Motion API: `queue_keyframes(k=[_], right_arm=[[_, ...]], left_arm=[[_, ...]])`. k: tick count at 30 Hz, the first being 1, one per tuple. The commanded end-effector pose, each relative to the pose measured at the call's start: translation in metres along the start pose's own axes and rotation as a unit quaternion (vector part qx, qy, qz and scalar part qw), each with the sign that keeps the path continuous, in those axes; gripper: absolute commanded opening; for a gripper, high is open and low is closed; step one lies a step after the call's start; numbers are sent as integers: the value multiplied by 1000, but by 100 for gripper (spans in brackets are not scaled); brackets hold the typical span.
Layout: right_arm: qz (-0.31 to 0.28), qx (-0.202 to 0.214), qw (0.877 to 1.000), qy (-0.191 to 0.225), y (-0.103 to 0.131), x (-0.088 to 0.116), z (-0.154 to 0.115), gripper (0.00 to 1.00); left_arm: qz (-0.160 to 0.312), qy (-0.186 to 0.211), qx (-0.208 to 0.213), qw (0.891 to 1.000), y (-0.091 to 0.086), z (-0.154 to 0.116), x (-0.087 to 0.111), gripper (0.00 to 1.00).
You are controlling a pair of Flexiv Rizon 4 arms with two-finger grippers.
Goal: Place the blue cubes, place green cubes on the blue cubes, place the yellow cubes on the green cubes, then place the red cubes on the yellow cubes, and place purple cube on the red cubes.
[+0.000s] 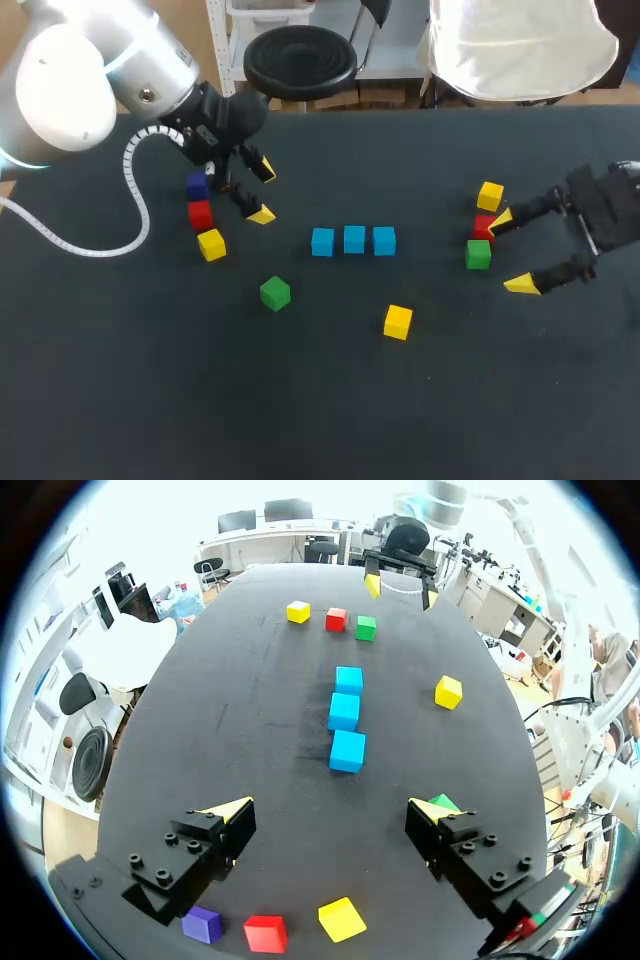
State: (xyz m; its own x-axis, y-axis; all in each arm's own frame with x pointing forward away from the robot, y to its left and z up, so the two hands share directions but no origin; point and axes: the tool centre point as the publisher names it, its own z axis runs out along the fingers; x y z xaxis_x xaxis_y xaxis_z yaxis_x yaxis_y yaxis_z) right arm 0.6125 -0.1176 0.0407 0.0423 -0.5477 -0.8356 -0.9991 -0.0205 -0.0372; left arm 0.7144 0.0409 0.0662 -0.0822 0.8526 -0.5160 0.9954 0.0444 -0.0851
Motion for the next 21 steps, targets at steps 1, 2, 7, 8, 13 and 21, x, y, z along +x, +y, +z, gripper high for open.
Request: queue_keyframes(k=[1,2,7,8,13,21], right_arm=[[5,-2,1000,-11,-6,10,13,100],[8,0,1000,-15,-6,10,15,100],[16,9,1000,-9,-5,14,23,100],[22,8,1000,-4,-5,14,24,100],[27,9,1000,6,-3,15,27,100],[8,35,999,10,-2,11,21,100]], left_arm=[[1,-1,0,1000,0,0,1,100],[1,-1,0,1000,0,0,1,100],[1,-1,0,1000,0,0,1,100],[1,-1,0,1000,0,0,1,100],[1,-1,0,1000,0,0,1,100],[1,-1,0,1000,0,0,1,100]])
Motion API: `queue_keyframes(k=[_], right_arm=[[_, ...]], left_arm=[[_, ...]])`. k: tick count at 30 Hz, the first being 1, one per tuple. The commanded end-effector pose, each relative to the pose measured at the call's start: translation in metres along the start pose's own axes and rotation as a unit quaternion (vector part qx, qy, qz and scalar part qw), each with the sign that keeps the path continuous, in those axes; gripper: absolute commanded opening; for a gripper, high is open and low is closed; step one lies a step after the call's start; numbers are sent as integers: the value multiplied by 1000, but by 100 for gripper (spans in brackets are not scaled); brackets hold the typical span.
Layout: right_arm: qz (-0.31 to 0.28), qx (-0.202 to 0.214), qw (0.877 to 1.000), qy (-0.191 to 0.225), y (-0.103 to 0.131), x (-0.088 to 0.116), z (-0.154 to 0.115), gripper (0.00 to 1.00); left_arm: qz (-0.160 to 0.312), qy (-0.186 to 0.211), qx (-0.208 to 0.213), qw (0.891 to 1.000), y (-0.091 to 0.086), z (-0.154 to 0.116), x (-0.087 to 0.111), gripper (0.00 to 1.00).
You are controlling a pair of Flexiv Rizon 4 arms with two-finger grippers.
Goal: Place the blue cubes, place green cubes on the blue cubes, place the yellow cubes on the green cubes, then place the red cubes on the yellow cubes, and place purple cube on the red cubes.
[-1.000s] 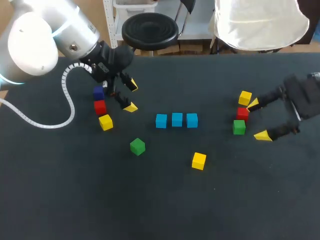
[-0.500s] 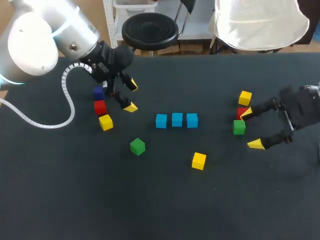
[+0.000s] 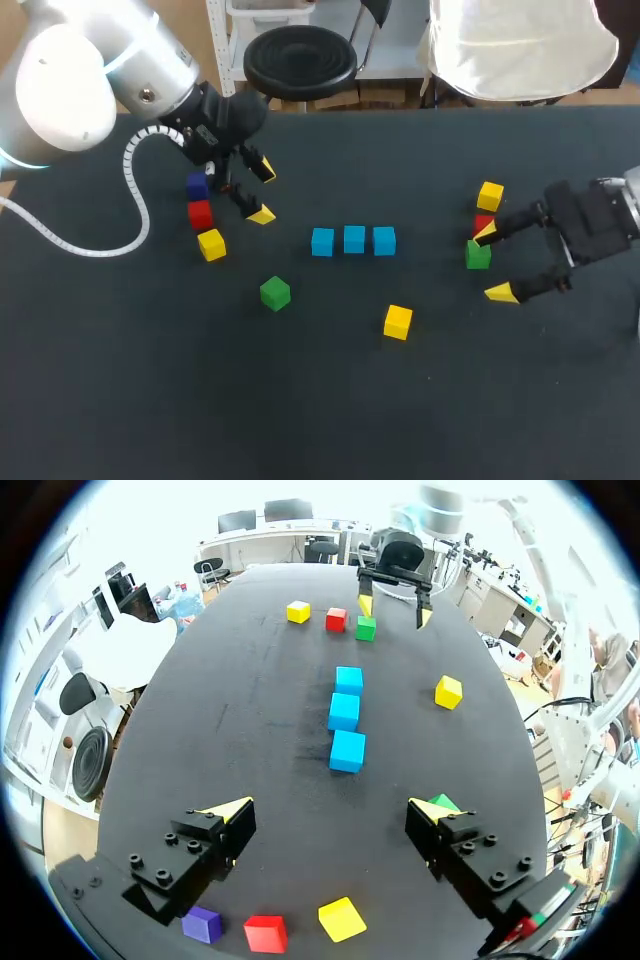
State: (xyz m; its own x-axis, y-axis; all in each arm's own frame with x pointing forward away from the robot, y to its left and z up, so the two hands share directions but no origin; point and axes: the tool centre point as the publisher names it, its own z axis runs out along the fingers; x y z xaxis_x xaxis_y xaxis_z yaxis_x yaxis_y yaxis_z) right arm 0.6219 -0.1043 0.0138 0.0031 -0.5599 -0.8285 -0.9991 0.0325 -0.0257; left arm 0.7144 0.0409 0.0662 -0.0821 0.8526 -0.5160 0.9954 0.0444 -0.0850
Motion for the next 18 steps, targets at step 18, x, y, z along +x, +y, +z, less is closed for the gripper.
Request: queue_keyframes(k=[18], right_arm=[[-35,22,999,0,-25,9,-7,100]], left_arm=[[1,-1,0,1000,0,0,1,100]])
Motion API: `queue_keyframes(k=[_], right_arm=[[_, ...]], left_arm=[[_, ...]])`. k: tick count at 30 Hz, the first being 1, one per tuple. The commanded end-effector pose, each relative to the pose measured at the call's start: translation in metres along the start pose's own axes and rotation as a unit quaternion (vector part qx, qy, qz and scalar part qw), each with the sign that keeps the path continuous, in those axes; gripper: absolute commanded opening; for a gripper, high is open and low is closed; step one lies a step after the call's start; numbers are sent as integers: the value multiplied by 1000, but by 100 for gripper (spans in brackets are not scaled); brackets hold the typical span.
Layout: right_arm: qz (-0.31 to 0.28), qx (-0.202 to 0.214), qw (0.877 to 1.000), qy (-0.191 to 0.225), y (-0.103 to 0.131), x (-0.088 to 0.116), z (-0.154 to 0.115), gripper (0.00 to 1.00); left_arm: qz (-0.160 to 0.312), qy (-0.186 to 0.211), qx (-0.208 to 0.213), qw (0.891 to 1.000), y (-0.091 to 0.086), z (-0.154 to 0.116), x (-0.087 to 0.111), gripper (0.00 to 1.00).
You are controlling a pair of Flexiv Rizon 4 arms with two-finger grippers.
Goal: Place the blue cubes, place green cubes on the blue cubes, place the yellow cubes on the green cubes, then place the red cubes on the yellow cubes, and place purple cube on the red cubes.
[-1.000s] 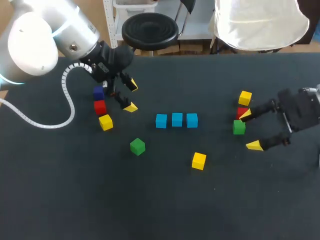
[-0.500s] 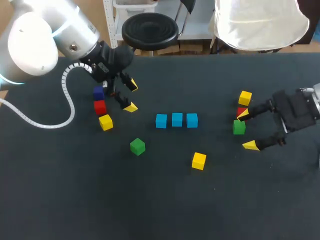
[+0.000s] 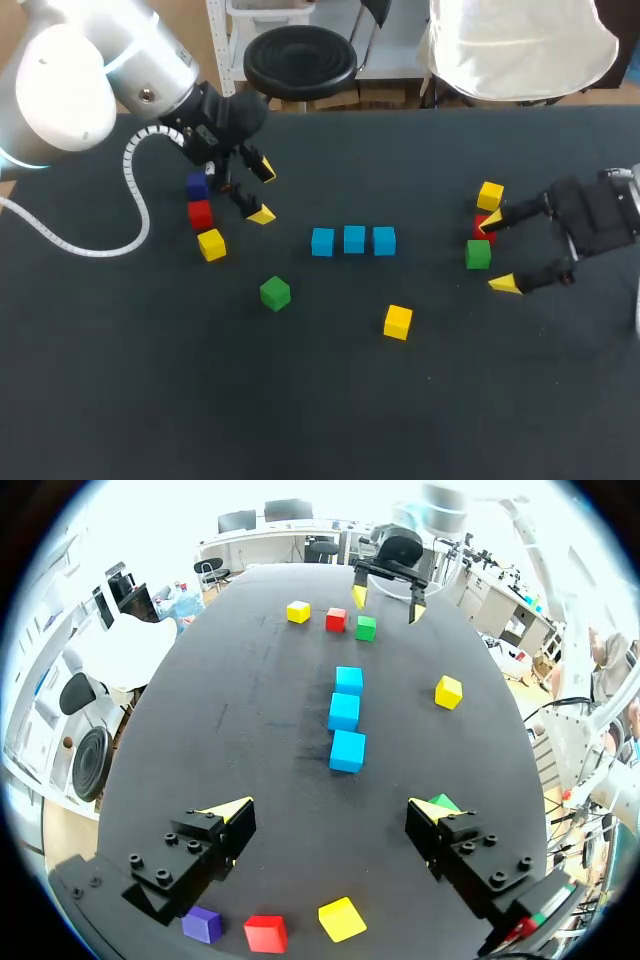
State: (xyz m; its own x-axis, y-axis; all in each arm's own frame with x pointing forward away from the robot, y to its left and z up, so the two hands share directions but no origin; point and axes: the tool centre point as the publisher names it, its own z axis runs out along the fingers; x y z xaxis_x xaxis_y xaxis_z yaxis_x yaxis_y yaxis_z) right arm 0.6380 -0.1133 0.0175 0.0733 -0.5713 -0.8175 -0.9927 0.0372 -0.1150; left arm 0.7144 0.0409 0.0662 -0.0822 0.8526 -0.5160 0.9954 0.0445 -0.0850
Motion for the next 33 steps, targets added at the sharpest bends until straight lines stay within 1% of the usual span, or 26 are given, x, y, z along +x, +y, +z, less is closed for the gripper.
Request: queue_keyframes(k=[1,9,17,23,24,25,26,28,33], right_arm=[[0,-5,1000,-7,-8,8,2,100],[0,-13,1000,-15,-12,12,9,100],[12,-20,1000,-20,-7,18,17,100],[15,-20,999,-21,-6,19,17,100],[14,-20,999,-21,-6,19,17,88],[13,-20,999,-22,-6,18,17,71],[13,-19,999,-23,-6,18,16,48],[13,-19,999,-24,-6,18,16,45],[18,-21,999,-27,-10,20,16,45]], left_arm=[[1,-1,0,1000,0,0,1,100],[1,-1,0,1000,0,0,1,100],[1,-1,0,1000,0,0,1,100],[1,-1,0,1000,0,0,1,100],[1,-1,0,1000,0,0,1,100],[1,-1,0,1000,0,0,1,100],[1,-1,0,1000,0,0,1,100],[1,-1,0,1000,0,0,1,100],[1,-1,0,1000,0,0,1,100]])
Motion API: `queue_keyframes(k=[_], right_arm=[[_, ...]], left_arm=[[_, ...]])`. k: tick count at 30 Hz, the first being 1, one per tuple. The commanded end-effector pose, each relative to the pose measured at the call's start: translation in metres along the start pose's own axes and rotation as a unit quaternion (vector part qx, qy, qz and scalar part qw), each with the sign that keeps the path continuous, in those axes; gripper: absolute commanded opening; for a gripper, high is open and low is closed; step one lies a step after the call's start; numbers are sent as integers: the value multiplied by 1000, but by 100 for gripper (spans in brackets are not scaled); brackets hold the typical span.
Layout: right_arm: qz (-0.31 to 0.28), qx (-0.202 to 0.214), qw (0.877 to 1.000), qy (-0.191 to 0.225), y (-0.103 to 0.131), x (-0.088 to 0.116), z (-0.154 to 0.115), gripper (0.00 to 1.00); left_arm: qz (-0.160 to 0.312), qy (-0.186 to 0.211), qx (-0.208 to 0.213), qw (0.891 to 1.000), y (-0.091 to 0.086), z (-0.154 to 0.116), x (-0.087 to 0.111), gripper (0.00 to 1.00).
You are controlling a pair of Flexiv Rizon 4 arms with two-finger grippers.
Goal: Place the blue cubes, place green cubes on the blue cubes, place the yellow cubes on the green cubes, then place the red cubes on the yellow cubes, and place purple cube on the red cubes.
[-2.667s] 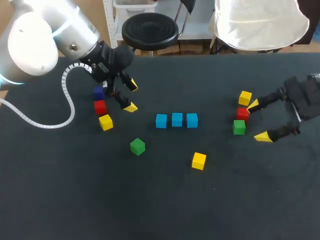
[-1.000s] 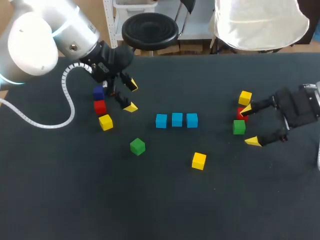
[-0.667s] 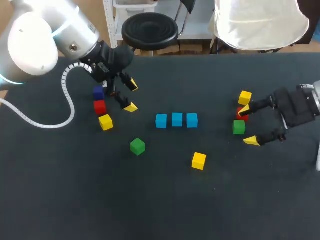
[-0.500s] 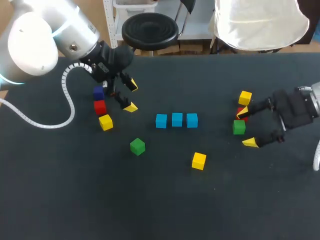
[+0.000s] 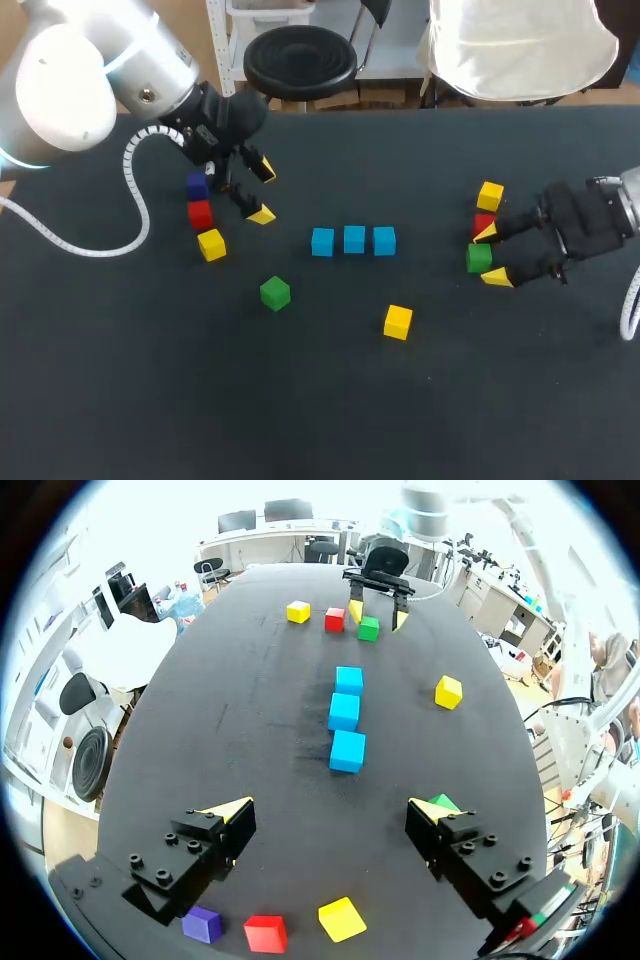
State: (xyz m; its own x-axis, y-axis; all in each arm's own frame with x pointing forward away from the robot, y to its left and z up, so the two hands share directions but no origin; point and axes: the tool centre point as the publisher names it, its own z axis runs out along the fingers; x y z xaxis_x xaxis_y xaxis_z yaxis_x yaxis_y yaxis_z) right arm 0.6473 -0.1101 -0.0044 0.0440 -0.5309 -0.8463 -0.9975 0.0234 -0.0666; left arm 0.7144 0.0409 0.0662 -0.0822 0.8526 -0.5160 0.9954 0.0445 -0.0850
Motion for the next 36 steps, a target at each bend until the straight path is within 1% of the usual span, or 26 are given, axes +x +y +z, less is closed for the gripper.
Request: queue_keyframes(k=[1,2,4,6,8,11,12,14,15,17,18,19,21,22,23,28,32,36], right_arm=[[4,-2,1000,-3,-4,3,0,44],[5,-2,1000,-3,-5,4,0,45],[7,-2,1000,-2,-6,5,1,49],[8,-2,1000,-2,-7,5,1,56],[9,-2,1000,-2,-8,5,2,56],[9,-1,1000,-1,-9,5,3,58],[10,-1,1000,-1,-9,6,4,61],[12,-1,1000,0,-9,7,5,59],[12,-1,1000,0,-9,7,6,52],[13,0,1000,-1,-9,8,6,47],[14,1,1000,-1,-9,8,7,41],[14,2,1000,-1,-10,8,7,38],[14,3,1000,2,-10,8,7,24],[14,4,1000,2,-9,7,7,6],[14,4,1000,2,-9,6,7,0],[5,-2,1000,3,-4,-9,6,0],[-1,-5,1000,-15,-1,-27,6,0],[-14,-15,1000,-15,-3,-49,10,0]], left_arm=[[1,-1,0,1000,0,0,1,100],[1,-1,0,1000,0,0,1,100],[1,-1,0,1000,0,0,1,100],[1,-1,0,1000,0,0,1,100],[1,-1,0,1000,0,0,1,100],[1,-1,0,1000,0,0,1,100],[1,-1,0,1000,0,0,1,100],[1,-1,0,1000,0,0,1,100],[1,-1,0,1000,0,0,1,100],[1,-1,0,1000,0,0,1,100],[1,-1,0,1000,0,0,1,100],[1,-1,0,1000,0,0,1,100],[1,-1,0,1000,0,0,1,100],[1,-1,0,1000,0,0,1,100],[1,-1,0,1000,0,0,1,100],[1,-1,0,1000,0,0,1,100],[1,-1,0,1000,0,0,1,100],[1,-1,0,1000,0,0,1,100]])
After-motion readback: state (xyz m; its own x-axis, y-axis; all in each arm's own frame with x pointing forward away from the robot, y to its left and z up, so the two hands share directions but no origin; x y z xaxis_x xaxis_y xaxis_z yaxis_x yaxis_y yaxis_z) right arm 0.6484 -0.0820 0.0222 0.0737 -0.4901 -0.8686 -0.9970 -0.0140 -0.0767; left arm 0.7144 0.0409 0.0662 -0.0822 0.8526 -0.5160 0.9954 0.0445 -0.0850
